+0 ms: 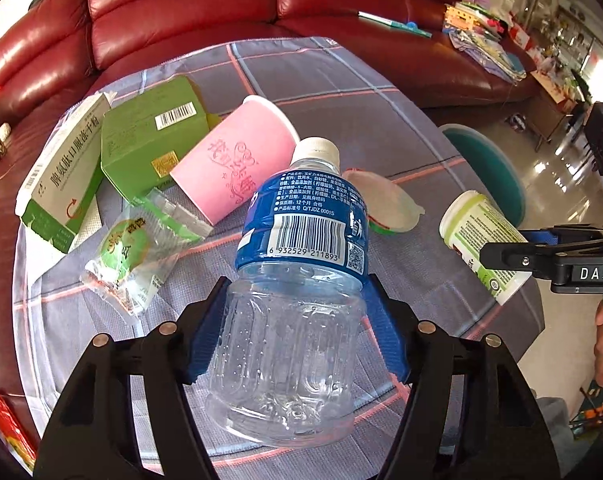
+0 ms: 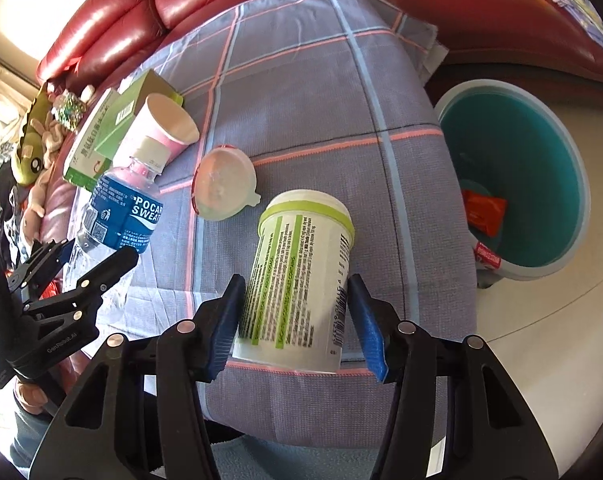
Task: Collect trash
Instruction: 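Lift bottle and jar and carry both over the teal bucket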
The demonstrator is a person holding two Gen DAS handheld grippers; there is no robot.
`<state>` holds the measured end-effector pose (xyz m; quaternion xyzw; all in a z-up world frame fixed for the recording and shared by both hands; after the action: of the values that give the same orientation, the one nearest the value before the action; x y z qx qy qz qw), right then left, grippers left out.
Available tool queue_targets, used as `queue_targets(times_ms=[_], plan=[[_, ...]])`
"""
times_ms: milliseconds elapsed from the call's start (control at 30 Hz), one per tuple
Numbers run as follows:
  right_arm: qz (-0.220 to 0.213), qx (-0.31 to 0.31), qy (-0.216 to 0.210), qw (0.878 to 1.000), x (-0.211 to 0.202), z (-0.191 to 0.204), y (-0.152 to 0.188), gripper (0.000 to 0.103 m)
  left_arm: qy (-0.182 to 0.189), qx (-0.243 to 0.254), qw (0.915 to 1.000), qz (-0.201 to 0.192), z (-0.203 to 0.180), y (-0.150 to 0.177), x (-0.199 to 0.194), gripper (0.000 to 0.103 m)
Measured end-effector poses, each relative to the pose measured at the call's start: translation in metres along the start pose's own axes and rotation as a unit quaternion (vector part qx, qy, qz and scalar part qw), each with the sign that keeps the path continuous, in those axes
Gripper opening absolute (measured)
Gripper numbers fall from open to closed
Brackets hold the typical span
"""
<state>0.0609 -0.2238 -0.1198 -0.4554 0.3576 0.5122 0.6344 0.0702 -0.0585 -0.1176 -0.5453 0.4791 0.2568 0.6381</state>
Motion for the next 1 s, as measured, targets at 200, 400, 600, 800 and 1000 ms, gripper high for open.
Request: queue_targets(times_ms=[200, 400, 600, 800, 1000], plan=[[0.028, -0.018, 0.003, 0.999, 0.013, 0.005, 0.005, 0.053, 0.009, -0.002, 0.9995, 0.029, -0.001, 0.006, 0.014, 0.064], [0.051, -0.023, 0.003, 0.998, 0.021, 0.007, 0.0, 0.059, 0.014, -0.002, 0.9992, 0.039, -0.003, 0.003, 0.022, 0.065], [0.064, -0.025, 0.001, 0.998, 0.033, 0.009, -0.007, 0.063, 0.002, -0.004, 0.9985, 0.055, -0.001, 0.001, 0.033, 0.076], [0.052, -0.038, 0.004, 0.998, 0.033, 0.009, -0.008, 0.052, 0.002, 0.0, 0.998, 0.062, -0.003, 0.001, 0.037, 0.063], [0.037, -0.045, 0.001, 0.998, 0.027, 0.007, -0.011, 0.052, -0.011, -0.002, 0.9985, 0.054, -0.008, 0.005, 0.034, 0.063]])
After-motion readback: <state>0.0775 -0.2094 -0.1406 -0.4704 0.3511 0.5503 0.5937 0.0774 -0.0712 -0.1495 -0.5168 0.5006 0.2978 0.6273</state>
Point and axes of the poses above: each gripper's, at about its wrist camera, not at the fingertips, and x roughly the way its jaws point, z to its left, y to its underside, the point moved 6 cm from there along x, roughly the way its jaws point, and after that the axes turned 3 degrees about z, right-handed, at the moved point
